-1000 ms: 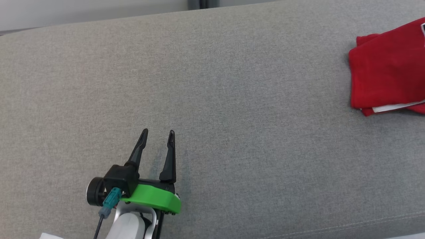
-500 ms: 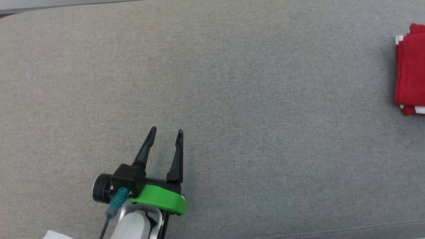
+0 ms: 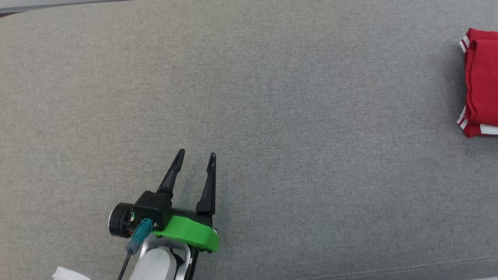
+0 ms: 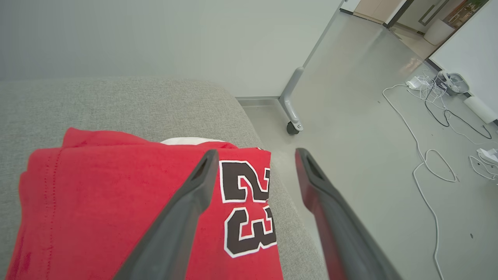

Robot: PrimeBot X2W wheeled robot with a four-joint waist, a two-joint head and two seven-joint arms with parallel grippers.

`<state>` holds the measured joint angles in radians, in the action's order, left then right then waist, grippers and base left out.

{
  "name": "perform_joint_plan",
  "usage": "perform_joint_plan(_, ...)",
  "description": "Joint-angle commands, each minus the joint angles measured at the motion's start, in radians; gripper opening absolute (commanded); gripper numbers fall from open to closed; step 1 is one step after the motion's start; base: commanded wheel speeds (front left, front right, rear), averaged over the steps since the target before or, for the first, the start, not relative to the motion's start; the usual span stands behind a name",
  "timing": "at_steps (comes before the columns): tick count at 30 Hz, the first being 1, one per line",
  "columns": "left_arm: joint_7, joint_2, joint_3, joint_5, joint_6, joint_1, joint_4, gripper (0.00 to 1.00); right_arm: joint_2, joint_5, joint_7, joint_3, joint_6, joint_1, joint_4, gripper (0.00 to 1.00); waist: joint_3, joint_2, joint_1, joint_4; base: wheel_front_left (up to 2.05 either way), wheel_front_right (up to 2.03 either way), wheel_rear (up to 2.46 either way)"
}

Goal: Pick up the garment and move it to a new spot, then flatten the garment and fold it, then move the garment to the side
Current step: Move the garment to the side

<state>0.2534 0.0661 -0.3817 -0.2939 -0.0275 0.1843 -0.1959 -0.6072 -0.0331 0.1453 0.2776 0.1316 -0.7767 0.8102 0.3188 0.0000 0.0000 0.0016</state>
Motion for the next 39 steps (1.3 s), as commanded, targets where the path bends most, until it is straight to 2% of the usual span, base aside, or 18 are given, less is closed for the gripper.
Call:
perform_joint_plan(1, -0.001, 0.008, 0.004, -0.002, -0.007, -0.003, -0.002, 1.00, 0.011, 0.009, -0.022, -0.009, -0.002, -0.017, 0.006, 1.00, -0.012, 0.0000, 0.0000, -0.006, 0.00, 0.00, 0.00)
perform_joint_plan(10, 0.003, 0.022, 0.026, -0.022, -0.015, -0.011, -0.031, 1.00, 0.094, -0.026, -0.112, -0.131, -0.002, -0.030, -0.023, 1.00, -0.105, 0.0000, 0.0000, -0.017, 0.00, 0.00, 0.00)
perform_joint_plan(18, 0.009, 0.023, 0.067, -0.051, -0.029, -0.030, -0.079, 1.00, 0.208, -0.076, -0.215, -0.196, -0.002, 0.054, -0.075, 1.00, -0.224, 0.0000, 0.0000, 0.001, 0.00, 0.00, 0.00)
perform_joint_plan(28, 0.012, 0.016, 0.118, -0.079, -0.054, -0.093, -0.115, 1.00, 0.379, -0.065, -0.336, -0.210, -0.002, 0.254, -0.167, 1.00, -0.328, 0.0000, 0.0000, 0.026, 0.00, 0.00, 0.00)
perform_joint_plan(30, 0.011, 0.014, 0.130, -0.077, -0.061, -0.113, -0.110, 1.00, 0.444, -0.070, -0.356, -0.204, -0.002, 0.326, -0.225, 1.00, -0.340, 0.0000, 0.0000, 0.033, 0.00, 0.00, 0.00)
perform_joint_plan(35, 0.011, 0.010, 0.143, -0.067, -0.062, -0.143, -0.101, 1.00, 0.516, -0.056, -0.368, -0.214, -0.002, 0.452, -0.334, 1.00, -0.350, 0.0000, 0.0000, 0.044, 0.00, 0.00, 0.00)
perform_joint_plan(39, 0.012, 0.006, 0.148, -0.061, -0.065, -0.165, -0.097, 1.00, 0.546, -0.073, -0.367, -0.236, -0.002, 0.552, -0.412, 1.00, -0.351, 0.0000, 0.0000, 0.055, 0.00, 0.00, 0.00)
